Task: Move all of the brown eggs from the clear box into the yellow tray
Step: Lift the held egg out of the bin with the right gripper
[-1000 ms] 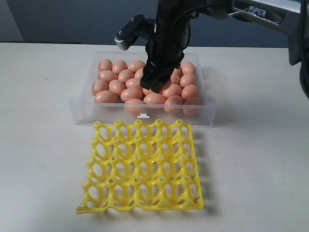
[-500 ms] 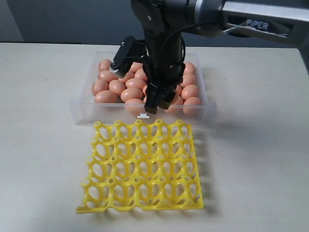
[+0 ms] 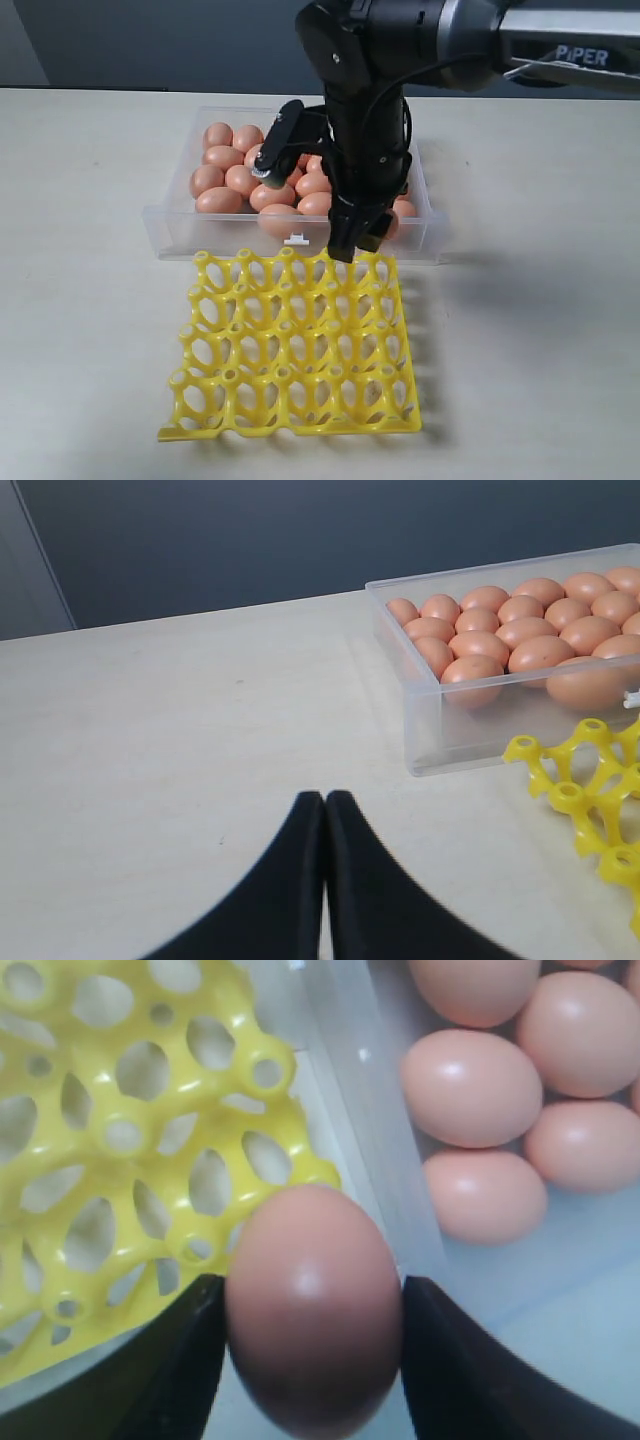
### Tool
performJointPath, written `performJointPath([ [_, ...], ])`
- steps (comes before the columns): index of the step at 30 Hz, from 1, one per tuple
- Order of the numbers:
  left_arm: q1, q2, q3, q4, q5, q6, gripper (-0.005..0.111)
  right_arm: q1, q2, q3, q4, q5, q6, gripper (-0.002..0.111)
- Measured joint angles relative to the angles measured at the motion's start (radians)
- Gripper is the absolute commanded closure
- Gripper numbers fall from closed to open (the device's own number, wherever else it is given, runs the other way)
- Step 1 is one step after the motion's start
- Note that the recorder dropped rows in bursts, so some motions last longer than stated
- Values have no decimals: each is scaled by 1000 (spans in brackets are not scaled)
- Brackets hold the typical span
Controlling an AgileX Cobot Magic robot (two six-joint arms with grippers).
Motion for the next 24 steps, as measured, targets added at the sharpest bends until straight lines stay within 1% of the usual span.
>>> performJointPath([
  [6, 0, 0, 0, 0, 0, 0, 106, 2, 25, 30, -2, 3, 0, 109],
  [15, 0, 0, 0, 0, 0, 0, 106, 33, 26, 30, 12, 3, -2, 109],
  [17, 0, 0, 0, 0, 0, 0, 106, 33, 26, 30, 84, 1, -2, 109],
  [21, 0, 0, 0, 0, 0, 0, 106, 33, 26, 30, 301, -8, -42, 109],
  [24, 0, 0, 0, 0, 0, 0, 106, 36, 24, 30, 429, -82, -88, 109],
])
